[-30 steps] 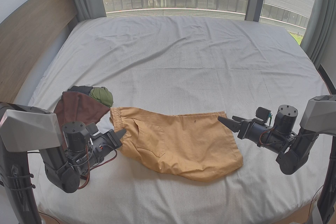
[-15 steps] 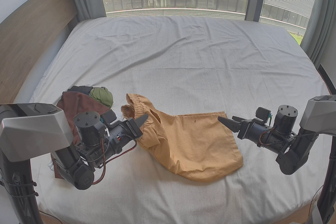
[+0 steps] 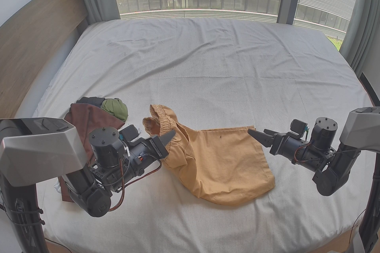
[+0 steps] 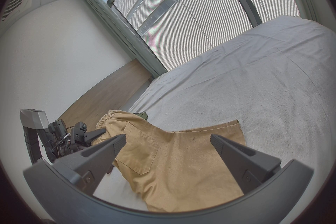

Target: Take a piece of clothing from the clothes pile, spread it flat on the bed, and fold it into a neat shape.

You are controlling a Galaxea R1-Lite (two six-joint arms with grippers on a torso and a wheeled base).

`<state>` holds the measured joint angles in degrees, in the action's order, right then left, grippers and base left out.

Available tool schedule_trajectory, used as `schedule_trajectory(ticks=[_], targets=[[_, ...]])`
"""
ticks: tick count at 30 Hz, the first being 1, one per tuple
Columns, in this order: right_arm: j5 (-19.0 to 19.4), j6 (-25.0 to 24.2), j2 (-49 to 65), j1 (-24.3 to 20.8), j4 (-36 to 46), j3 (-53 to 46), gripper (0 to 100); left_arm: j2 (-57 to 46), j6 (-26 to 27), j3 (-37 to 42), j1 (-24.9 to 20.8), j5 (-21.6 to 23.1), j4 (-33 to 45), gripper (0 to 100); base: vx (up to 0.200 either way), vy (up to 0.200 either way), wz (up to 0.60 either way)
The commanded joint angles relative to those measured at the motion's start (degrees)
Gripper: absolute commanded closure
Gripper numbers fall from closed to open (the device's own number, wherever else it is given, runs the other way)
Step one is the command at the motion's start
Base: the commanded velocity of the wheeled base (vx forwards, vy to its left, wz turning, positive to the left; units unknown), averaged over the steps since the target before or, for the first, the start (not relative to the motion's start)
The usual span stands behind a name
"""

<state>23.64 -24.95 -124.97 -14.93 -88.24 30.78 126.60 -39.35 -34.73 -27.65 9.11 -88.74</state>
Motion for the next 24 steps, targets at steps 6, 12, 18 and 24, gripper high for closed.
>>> schedule_trajectory(ticks=[6,12,18,24], targets=[[-0.43,-0.01,0.34,0.52,-0.01,0.24,0,0.49,0.06,0.19,-2.50,-0.14,0.05,100,0.000,0.000,0.00],[-1.23,-0.01,0.60,0.70,0.08,0.95,0,0.31,0.06,-0.16,-4.52,-0.23,0.14,100,0.000,0.000,0.00],[-1.31,-0.01,0.69,2.72,0.26,1.83,0,1.28,0.06,-3.24,-6.54,-0.05,0.05,100,0.000,0.000,0.00],[-1.23,-0.09,2.36,4.21,0.70,2.00,0,3.57,-0.02,-7.37,-8.39,0.03,0.23,100,0.000,0.000,0.00]])
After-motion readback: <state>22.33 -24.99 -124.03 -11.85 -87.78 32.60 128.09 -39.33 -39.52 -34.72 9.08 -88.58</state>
